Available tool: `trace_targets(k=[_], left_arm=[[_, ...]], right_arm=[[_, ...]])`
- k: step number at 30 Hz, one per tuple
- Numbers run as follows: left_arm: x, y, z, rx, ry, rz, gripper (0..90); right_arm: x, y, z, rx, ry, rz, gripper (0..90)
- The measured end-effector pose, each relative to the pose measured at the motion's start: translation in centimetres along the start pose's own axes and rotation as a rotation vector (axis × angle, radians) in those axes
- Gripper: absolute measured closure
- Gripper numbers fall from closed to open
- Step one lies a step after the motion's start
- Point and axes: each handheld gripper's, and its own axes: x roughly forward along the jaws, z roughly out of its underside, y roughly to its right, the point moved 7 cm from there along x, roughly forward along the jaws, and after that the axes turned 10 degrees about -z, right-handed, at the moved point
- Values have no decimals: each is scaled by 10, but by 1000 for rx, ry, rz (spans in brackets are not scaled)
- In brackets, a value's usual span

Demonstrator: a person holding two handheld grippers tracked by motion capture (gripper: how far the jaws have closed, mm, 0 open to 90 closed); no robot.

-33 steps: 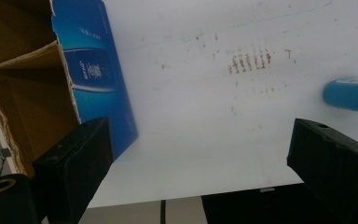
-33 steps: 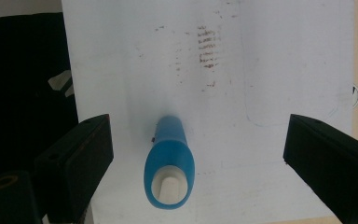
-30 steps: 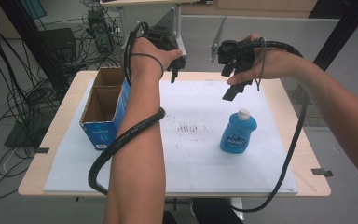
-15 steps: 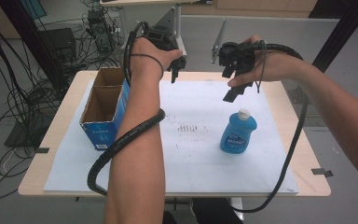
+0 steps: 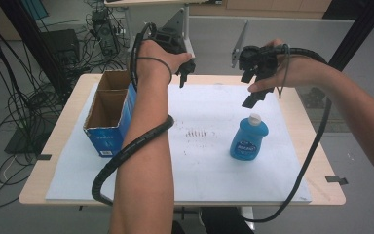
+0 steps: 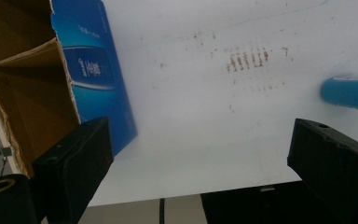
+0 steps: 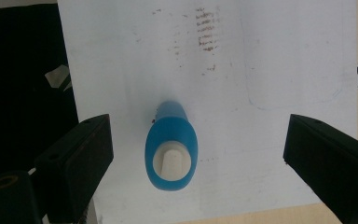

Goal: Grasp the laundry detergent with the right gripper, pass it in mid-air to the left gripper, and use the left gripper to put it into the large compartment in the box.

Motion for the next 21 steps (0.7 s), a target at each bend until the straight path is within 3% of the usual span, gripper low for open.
trace_targets(k=[12, 21], left_arm=[[-1, 5, 4, 1, 5, 7, 72], [-4, 7, 6, 3, 13, 10, 71]], right_arm=[[-8, -6, 21, 15, 15, 6, 85], [-8, -7, 47, 47, 24, 9, 81]])
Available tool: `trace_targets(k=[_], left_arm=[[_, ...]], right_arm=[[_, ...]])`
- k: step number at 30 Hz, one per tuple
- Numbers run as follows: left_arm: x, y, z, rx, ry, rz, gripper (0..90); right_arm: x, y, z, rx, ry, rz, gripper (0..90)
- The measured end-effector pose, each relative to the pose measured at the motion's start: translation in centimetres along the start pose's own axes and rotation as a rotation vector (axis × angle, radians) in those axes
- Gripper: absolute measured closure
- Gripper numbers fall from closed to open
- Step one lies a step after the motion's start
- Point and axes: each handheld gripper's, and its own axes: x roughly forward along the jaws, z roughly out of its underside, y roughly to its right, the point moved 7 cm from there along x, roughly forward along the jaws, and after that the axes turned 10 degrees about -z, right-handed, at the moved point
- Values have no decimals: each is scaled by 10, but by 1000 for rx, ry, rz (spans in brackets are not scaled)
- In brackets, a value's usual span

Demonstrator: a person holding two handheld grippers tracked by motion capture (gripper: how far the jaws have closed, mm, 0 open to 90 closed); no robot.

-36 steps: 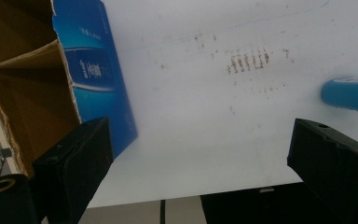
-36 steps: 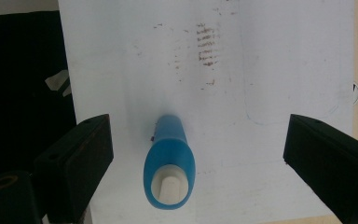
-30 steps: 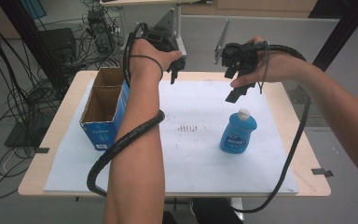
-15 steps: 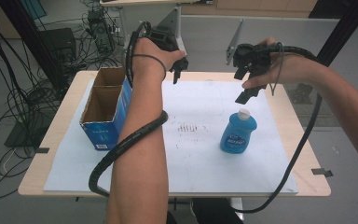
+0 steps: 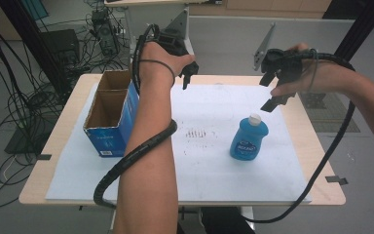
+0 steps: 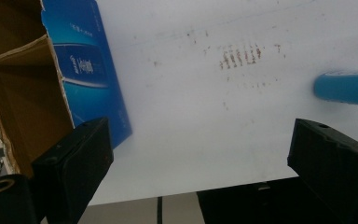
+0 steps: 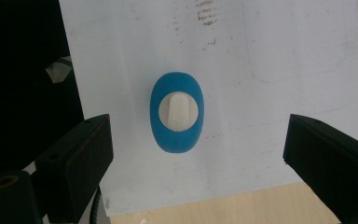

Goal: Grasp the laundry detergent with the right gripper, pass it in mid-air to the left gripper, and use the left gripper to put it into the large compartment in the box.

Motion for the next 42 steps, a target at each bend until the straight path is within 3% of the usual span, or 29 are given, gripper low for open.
trace_targets(k=[10, 20, 25, 42], left_arm=[[-4, -2, 4, -1, 5, -1, 70], [-4, -2, 9, -1, 10, -10, 69], [0, -8, 13, -7, 5, -21, 69], [1, -17, 19, -14, 13, -21, 68]], right_arm=[[-1, 2, 19, 27, 3, 4, 80], [-5, 1, 39, 32, 58, 17, 75], [-6, 1, 52, 47, 97, 29, 66], [22, 1, 75, 71, 128, 27, 53]])
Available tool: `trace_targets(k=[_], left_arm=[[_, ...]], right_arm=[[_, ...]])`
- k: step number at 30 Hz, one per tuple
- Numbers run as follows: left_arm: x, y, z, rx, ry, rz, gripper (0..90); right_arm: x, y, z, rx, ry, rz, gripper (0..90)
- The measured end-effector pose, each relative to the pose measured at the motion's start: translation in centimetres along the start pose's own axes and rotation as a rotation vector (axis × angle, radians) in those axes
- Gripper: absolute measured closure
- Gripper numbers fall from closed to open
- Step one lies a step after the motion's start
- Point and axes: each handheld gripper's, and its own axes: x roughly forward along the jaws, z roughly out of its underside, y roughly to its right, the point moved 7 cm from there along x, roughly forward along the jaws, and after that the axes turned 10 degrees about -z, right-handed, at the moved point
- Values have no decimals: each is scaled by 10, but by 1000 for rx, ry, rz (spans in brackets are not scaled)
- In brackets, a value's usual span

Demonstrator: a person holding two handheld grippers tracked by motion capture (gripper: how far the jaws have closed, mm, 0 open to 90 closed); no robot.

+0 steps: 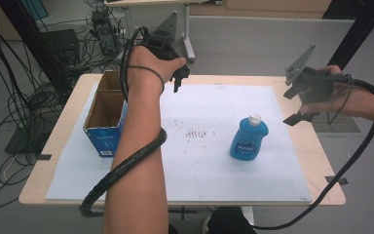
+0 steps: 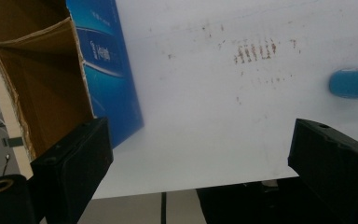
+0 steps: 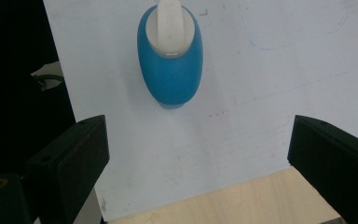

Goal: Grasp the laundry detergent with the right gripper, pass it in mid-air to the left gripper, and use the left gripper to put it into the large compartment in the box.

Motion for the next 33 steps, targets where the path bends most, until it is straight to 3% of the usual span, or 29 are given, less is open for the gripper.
trace_targets(k=[16, 33], left_arm=[[6, 4, -2, 4, -1, 7, 68], [5, 3, -6, 6, 1, 0, 64]], right_arm=[[41, 2, 24, 37, 105, -36, 40], [87, 2, 35, 30, 159, -79, 40]])
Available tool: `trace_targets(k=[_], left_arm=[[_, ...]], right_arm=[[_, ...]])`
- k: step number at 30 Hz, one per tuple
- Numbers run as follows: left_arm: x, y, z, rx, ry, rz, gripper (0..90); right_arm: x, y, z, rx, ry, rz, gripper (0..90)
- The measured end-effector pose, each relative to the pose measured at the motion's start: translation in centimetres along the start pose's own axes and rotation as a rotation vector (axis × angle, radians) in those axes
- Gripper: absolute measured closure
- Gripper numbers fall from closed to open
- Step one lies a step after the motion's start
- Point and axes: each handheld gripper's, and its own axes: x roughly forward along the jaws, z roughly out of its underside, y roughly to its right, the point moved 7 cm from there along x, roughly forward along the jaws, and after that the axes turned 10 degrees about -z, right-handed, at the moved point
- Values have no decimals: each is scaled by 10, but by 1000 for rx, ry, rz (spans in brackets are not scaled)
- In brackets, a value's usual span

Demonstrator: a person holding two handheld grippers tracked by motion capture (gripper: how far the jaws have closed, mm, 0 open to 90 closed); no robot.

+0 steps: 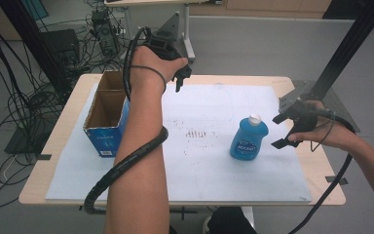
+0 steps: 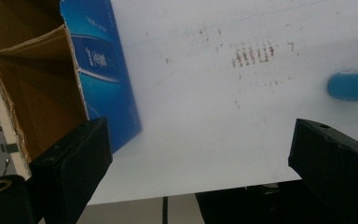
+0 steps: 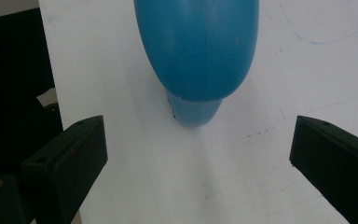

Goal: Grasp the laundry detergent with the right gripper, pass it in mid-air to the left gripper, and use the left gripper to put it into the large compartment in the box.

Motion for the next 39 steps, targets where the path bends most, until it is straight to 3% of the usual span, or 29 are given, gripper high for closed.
trace_targets(k=[15, 39], left_arm=[[6, 1, -1, 3, -7, 4, 65], [14, 2, -2, 2, -16, 3, 65]], right_arm=[[30, 2, 5, -29, 81, -18, 39], [64, 4, 6, -61, 242, 4, 32]])
